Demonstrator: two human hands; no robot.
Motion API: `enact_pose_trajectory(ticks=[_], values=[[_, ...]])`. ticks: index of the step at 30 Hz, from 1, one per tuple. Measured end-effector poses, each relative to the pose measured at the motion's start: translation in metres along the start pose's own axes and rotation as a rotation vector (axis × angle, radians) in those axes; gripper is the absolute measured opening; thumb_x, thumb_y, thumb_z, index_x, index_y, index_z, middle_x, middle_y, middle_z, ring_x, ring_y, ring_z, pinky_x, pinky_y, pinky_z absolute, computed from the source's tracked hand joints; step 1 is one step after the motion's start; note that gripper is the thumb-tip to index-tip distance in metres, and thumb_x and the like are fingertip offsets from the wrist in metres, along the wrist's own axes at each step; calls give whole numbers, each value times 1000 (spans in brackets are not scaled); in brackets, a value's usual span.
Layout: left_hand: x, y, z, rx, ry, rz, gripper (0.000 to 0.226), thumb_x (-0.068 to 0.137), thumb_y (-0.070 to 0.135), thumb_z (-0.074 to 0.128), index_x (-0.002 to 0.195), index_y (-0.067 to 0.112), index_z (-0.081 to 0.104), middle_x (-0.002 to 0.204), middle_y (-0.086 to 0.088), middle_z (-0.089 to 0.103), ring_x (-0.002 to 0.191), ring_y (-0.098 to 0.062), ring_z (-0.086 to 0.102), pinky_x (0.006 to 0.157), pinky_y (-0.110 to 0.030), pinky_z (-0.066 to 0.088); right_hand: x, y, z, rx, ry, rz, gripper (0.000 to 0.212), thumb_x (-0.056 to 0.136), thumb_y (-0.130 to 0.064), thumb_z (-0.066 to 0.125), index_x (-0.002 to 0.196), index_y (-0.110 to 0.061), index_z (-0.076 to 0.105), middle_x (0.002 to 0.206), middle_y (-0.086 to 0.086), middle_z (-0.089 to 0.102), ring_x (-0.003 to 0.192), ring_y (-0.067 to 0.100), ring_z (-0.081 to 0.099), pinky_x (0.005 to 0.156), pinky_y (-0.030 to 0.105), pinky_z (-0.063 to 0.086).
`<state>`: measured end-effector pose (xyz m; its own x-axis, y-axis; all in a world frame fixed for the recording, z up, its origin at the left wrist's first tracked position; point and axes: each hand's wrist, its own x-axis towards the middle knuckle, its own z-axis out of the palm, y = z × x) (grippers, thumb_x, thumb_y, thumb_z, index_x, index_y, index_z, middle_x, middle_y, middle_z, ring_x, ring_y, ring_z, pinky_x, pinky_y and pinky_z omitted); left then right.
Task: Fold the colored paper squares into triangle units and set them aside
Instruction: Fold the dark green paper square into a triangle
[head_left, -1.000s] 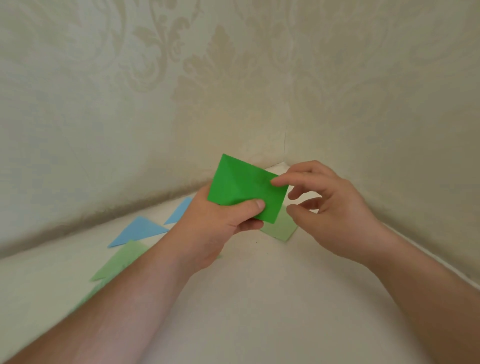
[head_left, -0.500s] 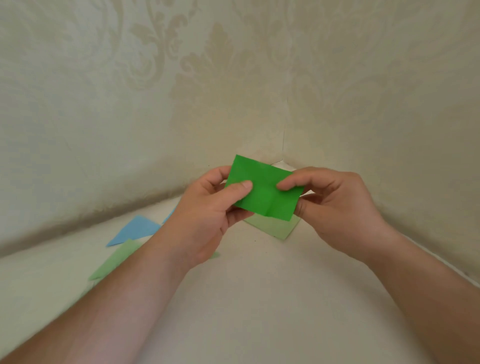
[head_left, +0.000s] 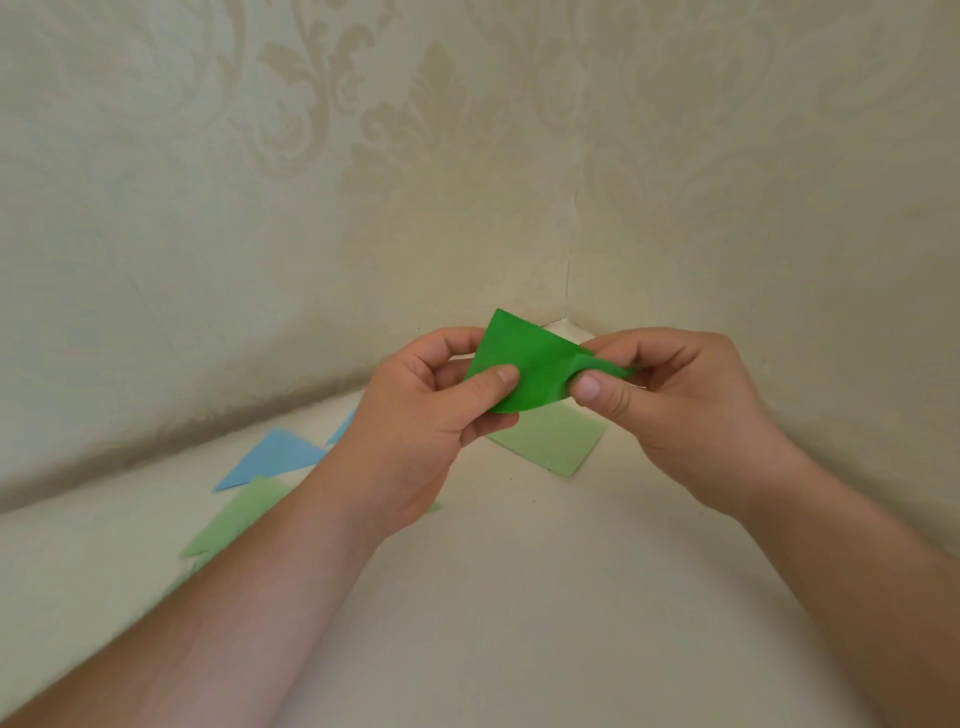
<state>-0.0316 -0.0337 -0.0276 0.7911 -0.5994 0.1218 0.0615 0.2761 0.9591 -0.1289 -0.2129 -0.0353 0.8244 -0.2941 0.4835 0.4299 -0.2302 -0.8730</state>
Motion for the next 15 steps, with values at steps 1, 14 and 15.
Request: enact_pose_trajectory(ticks=[1, 14, 15], values=[[0, 0, 0, -5, -9, 3, 23, 87, 4, 70, 108, 13, 67, 94, -10, 78, 83, -19, 75, 69, -28, 60, 0, -1, 0, 9, 18, 11, 41, 63, -58, 89, 79, -21, 80, 91, 17, 76, 84, 28, 67, 80, 46, 53], [-11, 4, 15, -206, -118, -295, 32, 72, 8, 73, 103, 11, 69, 83, -4, 71, 66, -9, 66, 58, -20, 58, 1, -3, 5, 42, 58, -15, 8, 66, -24, 85, 68, -24, 77, 82, 8, 76, 80, 21, 68, 80, 37, 57], [-11, 3, 16, -223, -110, -331, 26, 74, 3, 71, 99, 10, 70, 80, -5, 70, 63, -8, 65, 56, -19, 57, 1, -3, 4, 40, 60, -27, 8, 66, -22, 85, 67, -24, 78, 82, 3, 77, 80, 19, 70, 80, 34, 59]])
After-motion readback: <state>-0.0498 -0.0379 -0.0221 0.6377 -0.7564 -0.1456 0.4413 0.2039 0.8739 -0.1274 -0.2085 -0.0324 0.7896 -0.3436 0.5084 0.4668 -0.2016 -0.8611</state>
